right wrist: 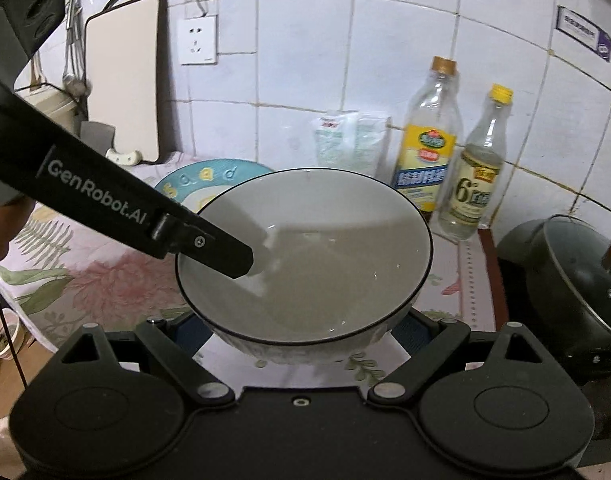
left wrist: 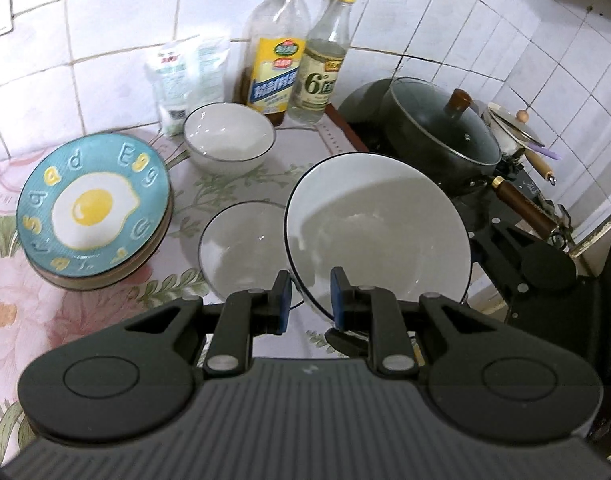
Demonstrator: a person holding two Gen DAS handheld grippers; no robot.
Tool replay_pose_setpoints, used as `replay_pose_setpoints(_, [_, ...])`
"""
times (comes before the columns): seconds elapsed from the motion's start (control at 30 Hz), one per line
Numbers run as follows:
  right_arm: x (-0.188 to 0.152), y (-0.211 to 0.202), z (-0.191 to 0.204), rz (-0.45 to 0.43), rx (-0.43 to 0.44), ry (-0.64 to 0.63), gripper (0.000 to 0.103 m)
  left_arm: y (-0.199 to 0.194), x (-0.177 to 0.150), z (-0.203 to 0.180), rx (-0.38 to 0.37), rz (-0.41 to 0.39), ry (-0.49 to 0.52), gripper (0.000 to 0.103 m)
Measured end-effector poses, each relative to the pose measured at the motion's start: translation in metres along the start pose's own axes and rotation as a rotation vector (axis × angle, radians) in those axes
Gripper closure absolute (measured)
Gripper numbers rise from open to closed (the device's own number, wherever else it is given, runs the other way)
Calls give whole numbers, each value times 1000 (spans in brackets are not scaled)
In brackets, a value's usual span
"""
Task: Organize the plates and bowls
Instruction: 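Lower the second bowl into the first bowl and open the left gripper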
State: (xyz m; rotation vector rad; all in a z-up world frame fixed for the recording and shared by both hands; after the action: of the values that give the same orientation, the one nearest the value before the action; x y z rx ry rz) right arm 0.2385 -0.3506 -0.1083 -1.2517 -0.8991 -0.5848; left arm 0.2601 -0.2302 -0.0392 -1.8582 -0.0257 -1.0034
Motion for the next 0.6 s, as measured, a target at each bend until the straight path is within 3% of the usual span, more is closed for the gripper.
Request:
replay_pose_setpoints(0.23, [-4,22,12,30,26,1,7,11,-8,21,23,22,-27,84])
replay_pose_setpoints(0.6, [-5,83,6,109,34,-7,7,67,-9,55,51,94,-81,85])
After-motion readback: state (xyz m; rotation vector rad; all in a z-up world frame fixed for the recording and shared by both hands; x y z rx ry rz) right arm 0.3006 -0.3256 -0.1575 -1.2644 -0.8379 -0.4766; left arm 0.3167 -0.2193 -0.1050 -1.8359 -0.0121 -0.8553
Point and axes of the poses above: each gripper's, at about its wrist camera, not at the fingertips, and y roughly the way its jaws point, z to its left, x to its top, the point moved 10 cm from there along y, roughly the way its jaws point, and after that the axes turned 10 degrees about y, right-handed, at the moved point
